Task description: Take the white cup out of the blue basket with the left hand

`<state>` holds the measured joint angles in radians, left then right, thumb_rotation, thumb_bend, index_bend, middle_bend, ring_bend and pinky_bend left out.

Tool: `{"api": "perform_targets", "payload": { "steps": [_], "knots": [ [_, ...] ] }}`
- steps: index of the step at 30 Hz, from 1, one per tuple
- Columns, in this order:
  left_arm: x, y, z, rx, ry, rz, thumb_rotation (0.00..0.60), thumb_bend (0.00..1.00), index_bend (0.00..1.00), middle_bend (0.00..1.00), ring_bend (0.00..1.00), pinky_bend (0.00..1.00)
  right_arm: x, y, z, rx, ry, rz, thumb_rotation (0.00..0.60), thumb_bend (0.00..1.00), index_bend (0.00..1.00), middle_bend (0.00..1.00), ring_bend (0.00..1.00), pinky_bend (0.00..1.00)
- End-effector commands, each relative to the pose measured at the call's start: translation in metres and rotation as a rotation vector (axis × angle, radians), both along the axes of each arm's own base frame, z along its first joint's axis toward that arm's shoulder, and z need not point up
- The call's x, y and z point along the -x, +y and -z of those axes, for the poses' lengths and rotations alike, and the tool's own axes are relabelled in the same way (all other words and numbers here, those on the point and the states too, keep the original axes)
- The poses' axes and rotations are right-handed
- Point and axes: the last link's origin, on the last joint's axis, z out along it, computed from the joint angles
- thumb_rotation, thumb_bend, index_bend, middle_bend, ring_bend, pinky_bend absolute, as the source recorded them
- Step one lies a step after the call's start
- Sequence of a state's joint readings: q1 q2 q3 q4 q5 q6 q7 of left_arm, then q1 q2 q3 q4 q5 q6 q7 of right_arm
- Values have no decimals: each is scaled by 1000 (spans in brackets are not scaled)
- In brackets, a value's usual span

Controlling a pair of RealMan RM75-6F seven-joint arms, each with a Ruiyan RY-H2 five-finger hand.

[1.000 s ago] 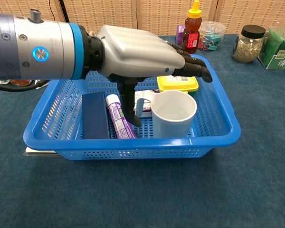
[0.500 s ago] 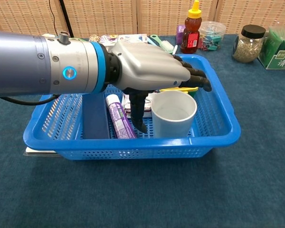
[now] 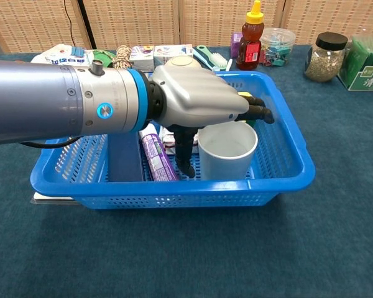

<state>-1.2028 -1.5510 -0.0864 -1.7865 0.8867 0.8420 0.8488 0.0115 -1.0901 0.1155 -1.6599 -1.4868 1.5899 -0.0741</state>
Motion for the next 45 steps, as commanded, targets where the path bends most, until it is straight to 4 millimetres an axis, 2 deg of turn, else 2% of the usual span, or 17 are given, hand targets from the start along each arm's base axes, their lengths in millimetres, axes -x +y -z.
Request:
{"api": "perform_targets", "payload": {
  "steps": [1,2,4,8,15,19,23,25,29,34,41,45],
  "knots": [
    [2,1,2,-7,-21,-7,600,63,262,262,387,490,0,0,0,-1,-1,-2,600,0,0,0,0,0],
    [2,1,2,-7,-29,-8,600,85,321,298,415,502,-1,0,0,-1,-1,-3,600,0,0,0,0,0],
    [2,1,2,-9,-54,-3,600,109,370,330,440,508,-1,0,1,-1,-1,-5,600,0,0,0,0,0],
    [3,2,0,-20,-84,9,600,164,417,371,472,509,-1,1,1,2,0,-5,600,0,0,0,0,0],
    [4,5,-5,-30,-112,5,600,201,425,374,473,509,-2,1,2,-2,1,-8,600,0,0,0,0,0],
    [-3,5,-13,-29,-170,-8,600,201,425,374,473,509,-2,1,1,2,1,-8,600,0,0,0,0,0],
    [-12,5,-37,-26,-277,-18,600,201,425,374,471,509,-2,2,1,9,2,-11,600,0,0,0,0,0],
    [-19,9,-67,-50,-386,-30,600,202,425,374,470,509,-2,2,1,7,4,-7,600,0,0,0,0,0],
    [-18,15,-104,-61,-479,-53,600,200,425,374,469,509,-3,2,3,0,7,-9,600,0,0,0,0,0],
    [-8,26,-137,-112,-517,-69,600,201,424,374,463,509,-4,2,5,-6,12,-10,600,0,0,0,0,0],
    [29,40,-171,-200,-482,-111,600,200,423,371,460,509,-5,2,7,-14,17,-11,600,0,0,0,0,0],
    [69,43,-193,-270,-434,-136,600,200,420,366,455,509,-6,3,9,-23,21,-13,600,0,0,0,0,0]
  ]
}}
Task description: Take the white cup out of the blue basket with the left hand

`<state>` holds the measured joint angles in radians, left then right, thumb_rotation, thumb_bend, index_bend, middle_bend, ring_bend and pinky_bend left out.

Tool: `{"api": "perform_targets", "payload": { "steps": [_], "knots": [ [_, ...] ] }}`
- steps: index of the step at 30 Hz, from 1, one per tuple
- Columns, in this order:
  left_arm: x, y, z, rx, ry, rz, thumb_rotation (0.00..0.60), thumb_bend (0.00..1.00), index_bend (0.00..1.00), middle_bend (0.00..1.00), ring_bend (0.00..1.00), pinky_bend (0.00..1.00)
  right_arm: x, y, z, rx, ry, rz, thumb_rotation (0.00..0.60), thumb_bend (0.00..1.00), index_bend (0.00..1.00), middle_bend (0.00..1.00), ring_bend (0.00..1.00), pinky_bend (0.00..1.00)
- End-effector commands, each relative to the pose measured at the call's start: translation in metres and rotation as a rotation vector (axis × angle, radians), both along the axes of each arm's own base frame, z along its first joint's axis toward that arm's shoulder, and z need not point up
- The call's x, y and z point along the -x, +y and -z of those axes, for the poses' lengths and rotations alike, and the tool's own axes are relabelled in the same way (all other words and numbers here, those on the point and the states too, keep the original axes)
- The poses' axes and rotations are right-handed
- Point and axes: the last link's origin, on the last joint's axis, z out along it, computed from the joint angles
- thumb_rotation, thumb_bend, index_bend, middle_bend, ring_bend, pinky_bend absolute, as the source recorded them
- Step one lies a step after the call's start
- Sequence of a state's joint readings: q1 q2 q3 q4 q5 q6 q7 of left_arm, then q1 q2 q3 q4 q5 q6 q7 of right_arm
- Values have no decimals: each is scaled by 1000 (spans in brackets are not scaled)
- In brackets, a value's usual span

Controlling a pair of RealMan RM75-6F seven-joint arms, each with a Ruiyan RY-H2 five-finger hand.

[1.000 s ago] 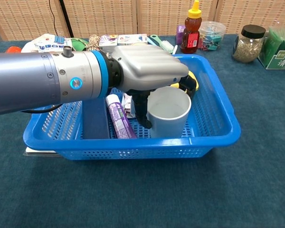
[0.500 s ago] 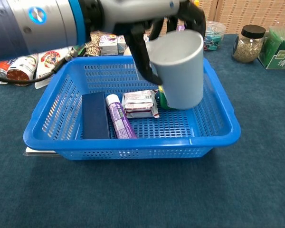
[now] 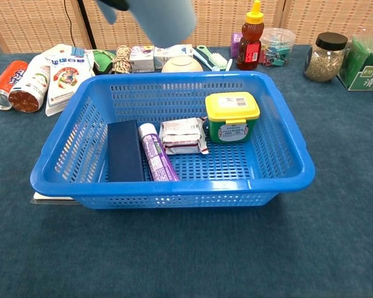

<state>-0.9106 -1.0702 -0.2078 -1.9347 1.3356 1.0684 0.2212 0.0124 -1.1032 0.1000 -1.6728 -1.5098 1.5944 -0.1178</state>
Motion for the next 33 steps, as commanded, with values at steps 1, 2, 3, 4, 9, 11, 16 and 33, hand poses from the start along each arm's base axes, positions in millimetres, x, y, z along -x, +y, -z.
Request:
{"api": "perform_targets", "payload": {
  "steps": [1,2,3,4,9,11,16,33],
  "knots": [
    [40,1,-20,-57,45,-39,600,200,415,360,448,509,-1,0,1,-6,2,-2,600,0,0,0,0,0],
    [56,0,-25,-70,61,-70,600,200,410,354,440,509,-1,0,2,-10,2,-4,600,0,0,0,0,0],
    [83,-2,-35,-93,85,-125,600,200,407,351,436,509,-2,0,3,-17,5,-6,600,0,0,0,0,0],
    [93,-4,-40,-102,88,-135,600,199,407,349,433,509,-2,0,4,-19,5,-7,600,0,0,0,0,0],
    [142,-6,-52,-114,97,-228,600,200,409,349,432,509,-3,0,4,-23,3,-12,600,0,0,0,0,0],
    [156,-7,-50,-100,108,-258,600,200,409,349,431,509,-3,0,5,-25,4,-13,600,0,0,0,0,0],
    [172,-11,-35,-39,128,-288,600,199,400,348,423,509,-4,0,6,-32,7,-16,600,0,0,0,0,0],
    [207,7,32,57,253,-407,600,199,370,316,369,481,-4,-1,12,-72,12,-11,600,0,0,0,0,0]
  ]
}}
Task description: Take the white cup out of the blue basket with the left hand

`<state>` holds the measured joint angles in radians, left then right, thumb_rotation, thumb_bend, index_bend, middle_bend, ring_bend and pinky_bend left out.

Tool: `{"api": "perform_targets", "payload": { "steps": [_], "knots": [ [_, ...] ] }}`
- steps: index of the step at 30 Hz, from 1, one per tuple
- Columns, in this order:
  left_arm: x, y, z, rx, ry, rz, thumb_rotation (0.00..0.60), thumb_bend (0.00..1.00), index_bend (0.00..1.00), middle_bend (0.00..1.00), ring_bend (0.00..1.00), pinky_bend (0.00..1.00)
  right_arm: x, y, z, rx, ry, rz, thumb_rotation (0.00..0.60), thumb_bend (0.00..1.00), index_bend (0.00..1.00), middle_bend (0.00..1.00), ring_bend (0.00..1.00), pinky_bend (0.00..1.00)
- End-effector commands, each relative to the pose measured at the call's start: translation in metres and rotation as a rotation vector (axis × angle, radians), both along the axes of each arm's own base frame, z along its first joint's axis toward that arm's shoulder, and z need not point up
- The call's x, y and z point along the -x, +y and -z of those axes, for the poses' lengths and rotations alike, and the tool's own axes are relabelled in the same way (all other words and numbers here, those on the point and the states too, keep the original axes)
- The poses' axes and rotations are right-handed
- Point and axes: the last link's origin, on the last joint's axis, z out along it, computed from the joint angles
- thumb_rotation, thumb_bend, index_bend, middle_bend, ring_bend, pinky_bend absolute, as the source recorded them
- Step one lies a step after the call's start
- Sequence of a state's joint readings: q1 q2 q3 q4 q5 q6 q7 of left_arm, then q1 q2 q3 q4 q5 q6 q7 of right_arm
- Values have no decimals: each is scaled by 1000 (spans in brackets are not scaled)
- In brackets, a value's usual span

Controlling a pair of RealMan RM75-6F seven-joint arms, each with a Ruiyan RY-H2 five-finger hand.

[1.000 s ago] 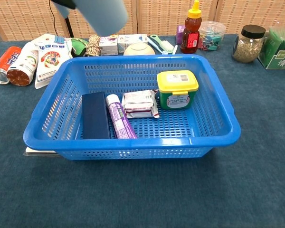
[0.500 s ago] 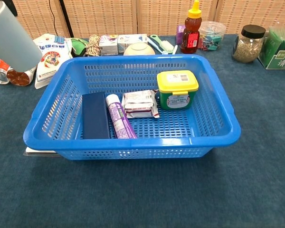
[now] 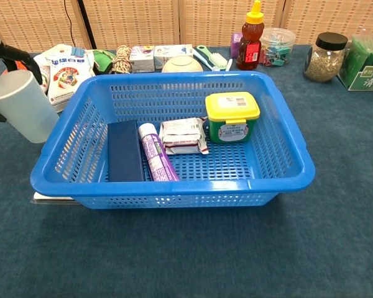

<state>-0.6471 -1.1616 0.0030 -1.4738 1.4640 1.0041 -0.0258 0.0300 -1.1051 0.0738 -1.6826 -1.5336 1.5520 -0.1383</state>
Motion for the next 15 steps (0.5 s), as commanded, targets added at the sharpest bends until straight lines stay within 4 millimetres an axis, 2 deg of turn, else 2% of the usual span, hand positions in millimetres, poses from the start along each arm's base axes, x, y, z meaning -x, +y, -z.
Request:
{"api": "perform_targets", "payload": {
  "steps": [1,6,9,13,15],
  "knots": [
    [2,7,14,17,-3,-31,600,199,369,316,363,474,1,0,0,0,5,3,600,0,0,0,0,0],
    [0,10,22,16,-6,-30,600,198,350,303,346,462,3,-1,-2,9,1,8,600,0,0,0,0,0],
    [1,9,23,16,4,-33,600,199,297,273,298,420,3,-1,-2,9,0,9,600,0,0,0,0,0],
    [4,9,24,23,24,-54,600,192,54,147,169,325,4,-2,-2,6,-2,10,600,0,0,0,0,0],
    [4,8,23,24,33,-57,600,189,7,111,139,313,4,-2,-2,7,-3,9,600,0,0,0,0,0]
  ]
}}
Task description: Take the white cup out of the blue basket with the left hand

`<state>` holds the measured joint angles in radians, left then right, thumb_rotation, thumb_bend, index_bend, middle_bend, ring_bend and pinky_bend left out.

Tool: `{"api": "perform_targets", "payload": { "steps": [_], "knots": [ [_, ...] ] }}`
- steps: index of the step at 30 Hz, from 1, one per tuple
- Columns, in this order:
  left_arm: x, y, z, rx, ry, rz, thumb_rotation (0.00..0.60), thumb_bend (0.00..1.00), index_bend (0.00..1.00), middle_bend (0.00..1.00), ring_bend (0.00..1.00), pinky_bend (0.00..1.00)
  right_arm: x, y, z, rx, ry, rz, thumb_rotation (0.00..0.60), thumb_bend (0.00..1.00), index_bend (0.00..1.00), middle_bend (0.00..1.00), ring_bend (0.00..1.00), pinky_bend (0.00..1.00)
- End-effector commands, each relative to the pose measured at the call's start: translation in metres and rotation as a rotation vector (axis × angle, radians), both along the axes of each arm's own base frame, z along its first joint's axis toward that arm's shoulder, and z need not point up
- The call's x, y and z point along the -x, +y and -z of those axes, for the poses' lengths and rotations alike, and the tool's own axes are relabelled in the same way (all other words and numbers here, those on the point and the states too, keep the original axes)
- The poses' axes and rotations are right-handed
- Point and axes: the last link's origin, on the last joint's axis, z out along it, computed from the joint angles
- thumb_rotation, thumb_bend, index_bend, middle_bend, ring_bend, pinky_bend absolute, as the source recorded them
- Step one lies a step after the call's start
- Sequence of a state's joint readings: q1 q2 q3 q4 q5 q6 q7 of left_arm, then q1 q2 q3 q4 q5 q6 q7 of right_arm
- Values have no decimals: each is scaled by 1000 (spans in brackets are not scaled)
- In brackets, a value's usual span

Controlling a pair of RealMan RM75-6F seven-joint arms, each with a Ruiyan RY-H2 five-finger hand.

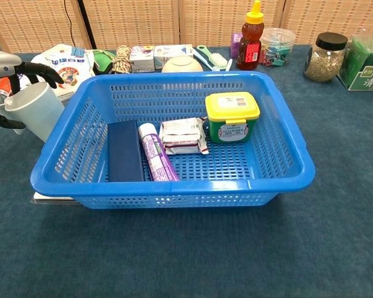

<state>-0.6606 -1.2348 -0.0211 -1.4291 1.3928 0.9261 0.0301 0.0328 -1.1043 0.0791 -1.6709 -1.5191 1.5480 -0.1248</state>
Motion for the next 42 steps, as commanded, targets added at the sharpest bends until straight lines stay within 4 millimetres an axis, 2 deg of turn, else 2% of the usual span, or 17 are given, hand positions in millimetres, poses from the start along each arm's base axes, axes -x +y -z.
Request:
{"api": "perform_targets", "payload": {
  "steps": [1,7,10,16,18,22,25,26,27,33,37,42],
  "knots": [
    [0,-1,0,1,13,-5,600,188,2,99,129,306,0,0,0,0,-1,-1,600,0,0,0,0,0],
    [-2,-2,-5,0,0,-14,600,183,0,5,45,261,-1,1,0,2,-3,-5,600,0,0,0,0,0],
    [-3,-5,-13,-14,-22,-10,600,169,0,0,3,208,-1,1,0,1,-3,-6,600,0,0,0,0,0],
    [-5,-16,-41,-55,-63,-5,600,150,0,0,0,71,-2,2,0,0,-6,-10,600,0,0,0,0,0],
    [-6,-25,-58,-94,-102,-2,600,131,0,0,0,17,-2,2,-1,1,-6,-11,600,0,0,0,0,0],
    [-4,-46,-85,-174,-171,4,553,84,0,0,0,0,-3,3,-1,2,-5,-15,600,0,0,0,0,0],
    [7,-71,-100,-236,-250,-14,529,67,0,0,0,0,-4,3,-2,10,-4,-25,600,0,0,0,0,0],
    [18,-88,-103,-264,-290,-39,530,66,0,0,0,0,-6,3,-2,14,-1,-36,600,0,0,0,0,0],
    [28,-104,-104,-290,-309,-51,531,66,0,0,0,0,-7,3,-1,16,1,-45,600,0,0,0,0,0],
    [63,-160,-96,-352,-339,-115,552,66,0,0,0,0,-12,7,-5,41,4,-86,600,0,0,0,0,0],
    [77,-178,-90,-356,-345,-178,589,66,0,0,0,0,-12,9,-7,44,5,-89,600,0,0,0,0,0],
    [82,-182,-86,-345,-334,-190,600,66,0,0,0,0,-11,8,-6,34,12,-75,600,0,0,0,0,0]
  ]
}}
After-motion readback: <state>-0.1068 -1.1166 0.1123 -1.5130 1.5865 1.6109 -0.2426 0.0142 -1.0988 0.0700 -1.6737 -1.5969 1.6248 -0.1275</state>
